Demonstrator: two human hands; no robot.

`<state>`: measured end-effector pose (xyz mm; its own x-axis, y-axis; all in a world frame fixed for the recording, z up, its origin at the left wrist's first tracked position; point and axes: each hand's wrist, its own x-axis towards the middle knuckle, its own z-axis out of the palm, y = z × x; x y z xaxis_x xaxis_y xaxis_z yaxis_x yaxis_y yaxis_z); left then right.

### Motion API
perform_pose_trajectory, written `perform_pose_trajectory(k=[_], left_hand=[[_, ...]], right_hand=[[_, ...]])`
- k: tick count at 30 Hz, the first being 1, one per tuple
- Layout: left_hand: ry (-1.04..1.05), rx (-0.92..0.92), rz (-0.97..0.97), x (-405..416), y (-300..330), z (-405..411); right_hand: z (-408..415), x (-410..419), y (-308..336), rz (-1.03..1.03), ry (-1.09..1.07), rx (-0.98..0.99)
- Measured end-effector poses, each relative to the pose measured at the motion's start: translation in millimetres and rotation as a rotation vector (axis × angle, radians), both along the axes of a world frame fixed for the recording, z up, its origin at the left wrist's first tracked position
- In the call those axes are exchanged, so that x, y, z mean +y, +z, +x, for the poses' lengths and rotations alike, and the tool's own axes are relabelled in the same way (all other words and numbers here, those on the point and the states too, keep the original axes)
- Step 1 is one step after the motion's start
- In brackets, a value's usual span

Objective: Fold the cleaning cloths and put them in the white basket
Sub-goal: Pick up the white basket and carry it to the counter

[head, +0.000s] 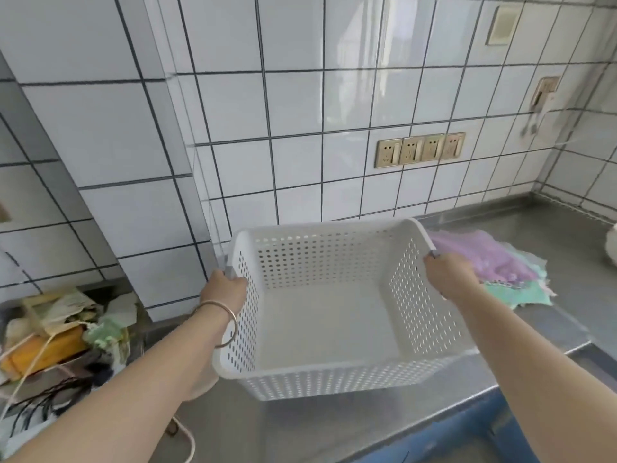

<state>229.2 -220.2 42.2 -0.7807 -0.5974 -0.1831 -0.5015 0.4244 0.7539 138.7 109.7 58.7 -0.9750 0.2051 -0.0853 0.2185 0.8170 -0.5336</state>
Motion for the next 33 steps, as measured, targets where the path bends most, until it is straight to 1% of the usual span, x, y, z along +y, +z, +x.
perform_pose_trajectory(k=[3, 6, 9, 12, 15, 17, 19, 21, 22, 24, 26, 27, 31, 33], left_hand=[[-0.025, -0.007, 0.026, -20, -4, -40], [-0.060, -0.056, -0.047, -39, -9, -81], [-0.078, -0.086, -0.084, -53, -16, -105], [-0.060, -0.100, -0.114, -63, -23, -128], [-0.025, -0.119, -0.129, -65, -31, -150], [0.027, -0.130, -0.143, -63, -34, -162], [0.063, -0.159, -0.184, -61, -36, -171], [0.101, -0.192, -0.221, -60, -37, -181], [0.115, -0.207, -0.246, -61, -39, -185], [0.136, -0.250, -0.307, -65, -42, -192], [0.154, -0.280, -0.352, -69, -44, -197], [0.169, -0.294, -0.364, -70, -46, -201], [0.222, -0.332, -0.394, -74, -49, -214], [0.231, -0.341, -0.431, -79, -49, -221]], right_hand=[[-38, -20, -7, -0.010, 0.011, -0.022], [-75, -40, -9, -0.036, -0.015, -0.019], [-102, -53, -12, -0.068, -0.005, -0.050], [-132, -62, -18, -0.060, 0.052, -0.076], [-164, -71, -20, -0.015, 0.089, -0.155], [-186, -76, -23, 0.095, 0.179, -0.204], [-210, -80, -27, 0.200, 0.280, -0.188], [-233, -87, -28, 0.174, 0.294, -0.192], [-243, -89, -33, 0.195, 0.357, -0.185], [-259, -95, -37, 0.205, 0.413, -0.221], [-269, -104, -41, 0.172, 0.439, -0.270], [-275, -107, -42, 0.175, 0.458, -0.272], [-295, -120, -54, 0.085, 0.466, -0.316], [-303, -123, -59, -0.026, 0.436, -0.330]])
